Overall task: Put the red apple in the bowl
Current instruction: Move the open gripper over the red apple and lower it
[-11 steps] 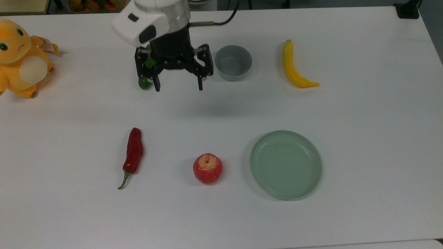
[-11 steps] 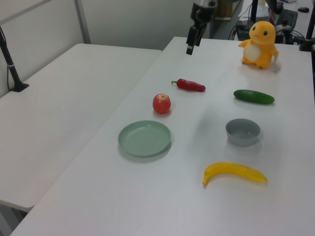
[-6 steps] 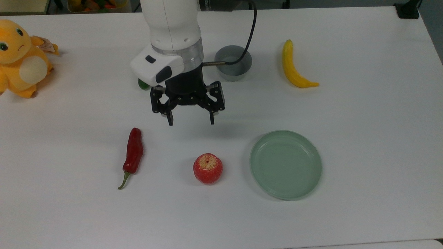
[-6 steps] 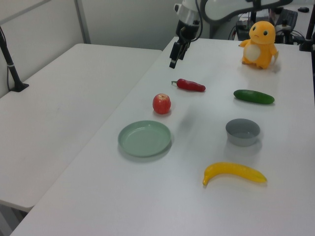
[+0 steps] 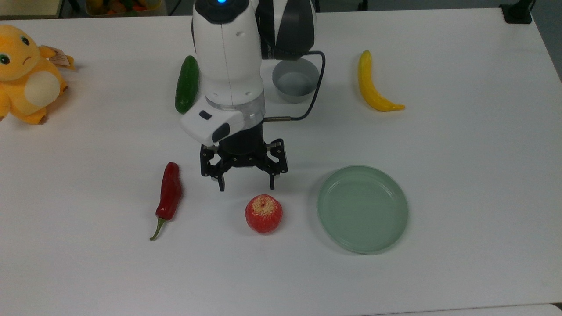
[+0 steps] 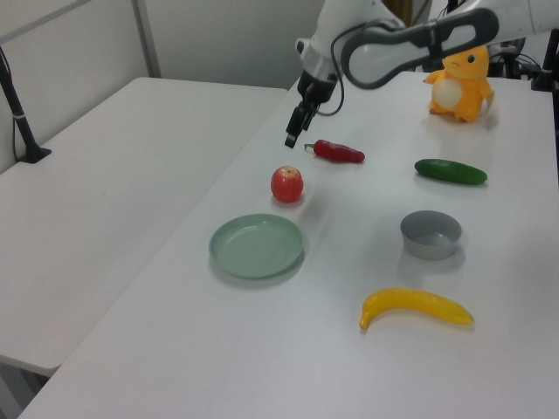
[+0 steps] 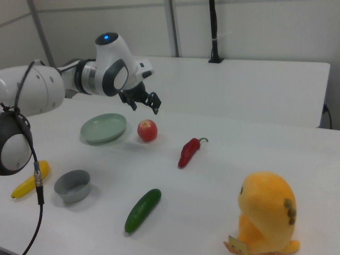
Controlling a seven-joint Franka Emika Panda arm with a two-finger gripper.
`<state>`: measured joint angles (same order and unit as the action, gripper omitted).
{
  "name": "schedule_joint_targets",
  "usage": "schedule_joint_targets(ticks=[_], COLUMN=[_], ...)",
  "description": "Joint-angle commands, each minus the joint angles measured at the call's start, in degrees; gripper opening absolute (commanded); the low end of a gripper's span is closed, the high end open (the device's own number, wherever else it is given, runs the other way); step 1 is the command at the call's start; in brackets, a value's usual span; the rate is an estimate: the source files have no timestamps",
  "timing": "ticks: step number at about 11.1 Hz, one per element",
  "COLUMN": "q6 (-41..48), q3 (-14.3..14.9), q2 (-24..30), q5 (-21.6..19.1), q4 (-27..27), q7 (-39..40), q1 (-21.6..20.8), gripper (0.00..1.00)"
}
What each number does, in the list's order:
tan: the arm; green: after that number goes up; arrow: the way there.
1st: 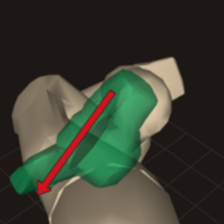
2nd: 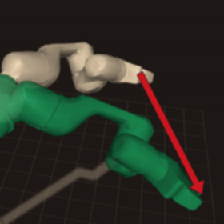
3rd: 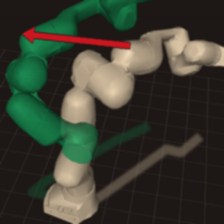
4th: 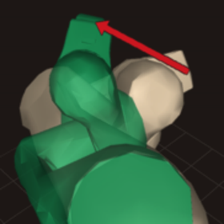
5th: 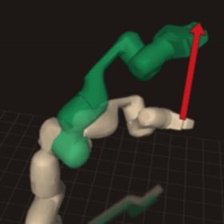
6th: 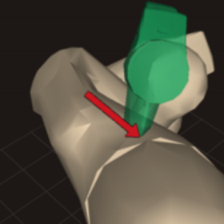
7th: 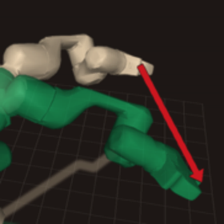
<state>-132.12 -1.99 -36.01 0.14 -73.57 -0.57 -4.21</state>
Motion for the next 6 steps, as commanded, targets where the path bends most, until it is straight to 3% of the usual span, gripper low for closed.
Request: schedule_joint_targets(ticks=[1,6], q6=[-3.9,-11.2], q3=[-0.8,-1.1], q2=[-3.4,-8.6], q5=[3.8,12.6], q4=[0.3,0.1], q7=[-1.1,-8.1], q1=[-1.1,-1.9], gripper=[1.00,1.00])
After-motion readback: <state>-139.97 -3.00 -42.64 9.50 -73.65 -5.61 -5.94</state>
